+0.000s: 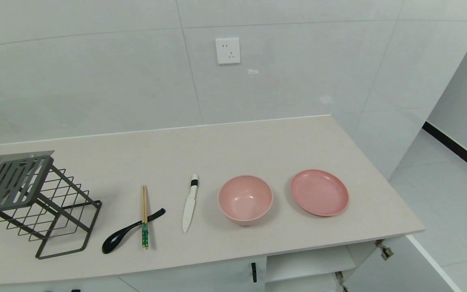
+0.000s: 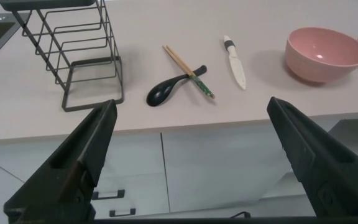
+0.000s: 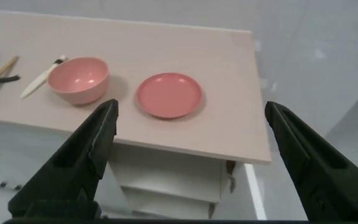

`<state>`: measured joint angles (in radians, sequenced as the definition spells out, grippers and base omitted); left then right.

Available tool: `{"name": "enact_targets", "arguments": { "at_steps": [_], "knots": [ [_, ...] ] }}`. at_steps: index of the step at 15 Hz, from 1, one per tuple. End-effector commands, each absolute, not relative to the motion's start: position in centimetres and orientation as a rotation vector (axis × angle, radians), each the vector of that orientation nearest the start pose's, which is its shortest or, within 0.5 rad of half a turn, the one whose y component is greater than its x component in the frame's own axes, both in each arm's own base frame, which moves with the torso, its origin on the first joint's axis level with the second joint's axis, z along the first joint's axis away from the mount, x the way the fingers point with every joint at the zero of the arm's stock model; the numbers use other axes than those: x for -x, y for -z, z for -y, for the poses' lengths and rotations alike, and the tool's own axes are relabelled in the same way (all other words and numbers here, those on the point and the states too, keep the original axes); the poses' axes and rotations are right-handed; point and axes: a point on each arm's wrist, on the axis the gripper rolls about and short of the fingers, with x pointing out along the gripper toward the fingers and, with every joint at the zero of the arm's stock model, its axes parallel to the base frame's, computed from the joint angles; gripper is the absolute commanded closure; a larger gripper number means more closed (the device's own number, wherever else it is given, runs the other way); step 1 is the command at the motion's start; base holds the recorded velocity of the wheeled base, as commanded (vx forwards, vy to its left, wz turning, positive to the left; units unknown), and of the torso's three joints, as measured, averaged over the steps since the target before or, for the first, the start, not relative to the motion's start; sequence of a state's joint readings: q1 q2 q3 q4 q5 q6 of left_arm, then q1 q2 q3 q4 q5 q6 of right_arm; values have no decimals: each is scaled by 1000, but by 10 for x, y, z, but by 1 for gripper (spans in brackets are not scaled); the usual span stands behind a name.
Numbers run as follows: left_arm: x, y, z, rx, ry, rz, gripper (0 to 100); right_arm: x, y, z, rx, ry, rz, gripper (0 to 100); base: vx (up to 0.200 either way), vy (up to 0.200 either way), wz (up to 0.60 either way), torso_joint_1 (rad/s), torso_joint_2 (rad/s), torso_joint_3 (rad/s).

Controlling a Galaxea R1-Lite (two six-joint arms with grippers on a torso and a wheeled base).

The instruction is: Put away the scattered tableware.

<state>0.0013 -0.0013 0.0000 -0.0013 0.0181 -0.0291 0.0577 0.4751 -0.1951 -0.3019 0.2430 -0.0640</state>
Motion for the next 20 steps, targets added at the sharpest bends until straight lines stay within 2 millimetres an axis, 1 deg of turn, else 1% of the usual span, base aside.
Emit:
{"name": "enact_targets", "arguments": {
  "at_steps": [1,2,3,4,6,8,10,11,13,14,16,17,18,20],
  "knots": [
    [23,-76,0,31,-20,2,0,-46,-161,-12,59,-386,-85,0,0,0,0,0,0,0],
    [23,-76,0,32,-20,2,0,-57,-163,-14,60,-390,-97,0,0,0,0,0,0,0],
    [23,-76,0,34,-20,2,0,-62,-163,-14,59,-390,-98,0,0,0,0,0,0,0],
    [23,-76,0,34,-20,2,0,-73,-162,-17,61,-400,-124,0,0,0,0,0,0,0],
    [23,-76,0,34,-20,2,0,-84,-158,-19,60,-449,-179,0,0,0,0,0,0,0],
    [23,-76,0,34,-20,2,0,-93,-160,-22,50,-508,-208,0,0,0,0,0,0,0],
    [23,-76,0,34,-20,2,0,-104,-167,-24,49,-512,-215,0,0,0,0,0,0,0],
    [23,-76,0,34,-20,2,0,-113,-170,-25,49,-511,-229,0,0,0,0,0,0,0],
    [23,-76,0,35,-21,2,0,-120,-168,-26,53,-511,-250,0,0,0,0,0,0,0],
    [23,-76,0,34,-21,2,0,-127,-163,-27,87,-515,-265,0,0,0,0,0,0,0],
    [23,-76,0,34,-21,2,0,-141,-154,-29,171,-527,-227,0,0,0,0,0,0,0],
    [23,-76,0,35,-21,2,0,-156,-140,-31,220,-533,-189,0,0,0,0,0,0,0],
    [23,-76,0,34,-21,2,0,-164,-129,-33,227,-536,-193,0,0,0,0,0,0,0],
    [23,-76,0,35,-21,2,0,-174,-119,-34,219,-536,-228,0,0,0,0,0,0,0]
  ]
}}
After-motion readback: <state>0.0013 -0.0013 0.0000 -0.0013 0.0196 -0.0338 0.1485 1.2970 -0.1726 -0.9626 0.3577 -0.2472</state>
